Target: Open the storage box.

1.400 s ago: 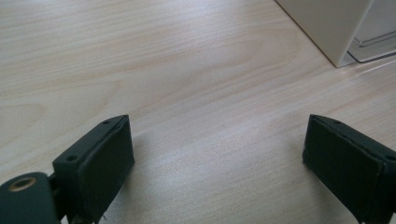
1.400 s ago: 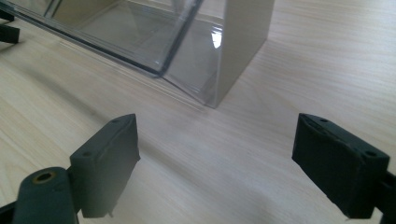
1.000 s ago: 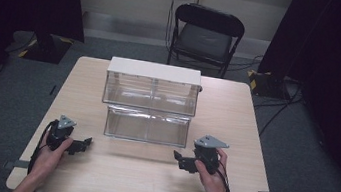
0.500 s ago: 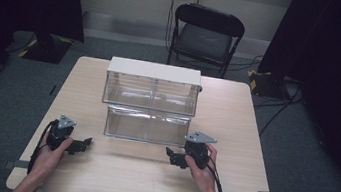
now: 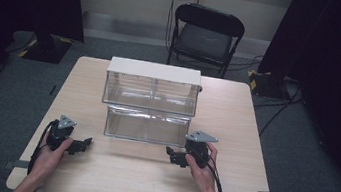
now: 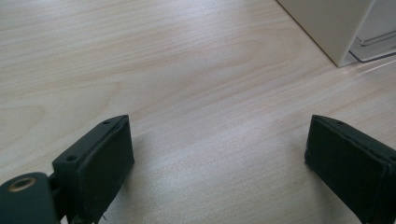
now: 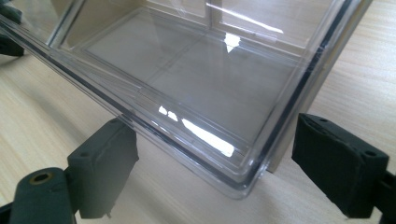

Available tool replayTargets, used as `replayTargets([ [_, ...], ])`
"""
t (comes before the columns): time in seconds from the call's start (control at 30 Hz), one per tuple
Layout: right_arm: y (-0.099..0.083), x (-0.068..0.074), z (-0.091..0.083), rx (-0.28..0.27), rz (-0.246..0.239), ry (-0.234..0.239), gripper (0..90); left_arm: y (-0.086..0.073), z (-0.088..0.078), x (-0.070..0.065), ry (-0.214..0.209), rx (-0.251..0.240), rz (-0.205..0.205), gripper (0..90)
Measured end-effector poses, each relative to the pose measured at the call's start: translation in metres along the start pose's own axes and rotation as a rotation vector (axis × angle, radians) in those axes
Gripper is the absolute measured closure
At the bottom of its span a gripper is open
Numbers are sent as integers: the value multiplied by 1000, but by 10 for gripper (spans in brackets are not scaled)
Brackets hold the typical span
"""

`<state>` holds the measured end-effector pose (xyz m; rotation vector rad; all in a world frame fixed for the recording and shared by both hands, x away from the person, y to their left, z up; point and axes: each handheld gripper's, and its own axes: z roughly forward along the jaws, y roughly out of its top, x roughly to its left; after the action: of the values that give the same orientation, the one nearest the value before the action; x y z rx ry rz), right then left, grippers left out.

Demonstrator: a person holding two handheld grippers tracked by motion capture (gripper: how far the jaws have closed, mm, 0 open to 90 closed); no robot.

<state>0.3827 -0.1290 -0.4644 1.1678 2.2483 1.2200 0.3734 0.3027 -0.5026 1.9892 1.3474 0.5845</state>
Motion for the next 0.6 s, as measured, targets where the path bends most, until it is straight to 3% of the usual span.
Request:
replayTargets([
  [0.6,2,3,-4,-10,-14,3,135,0,0,0,0,0,0,74],
])
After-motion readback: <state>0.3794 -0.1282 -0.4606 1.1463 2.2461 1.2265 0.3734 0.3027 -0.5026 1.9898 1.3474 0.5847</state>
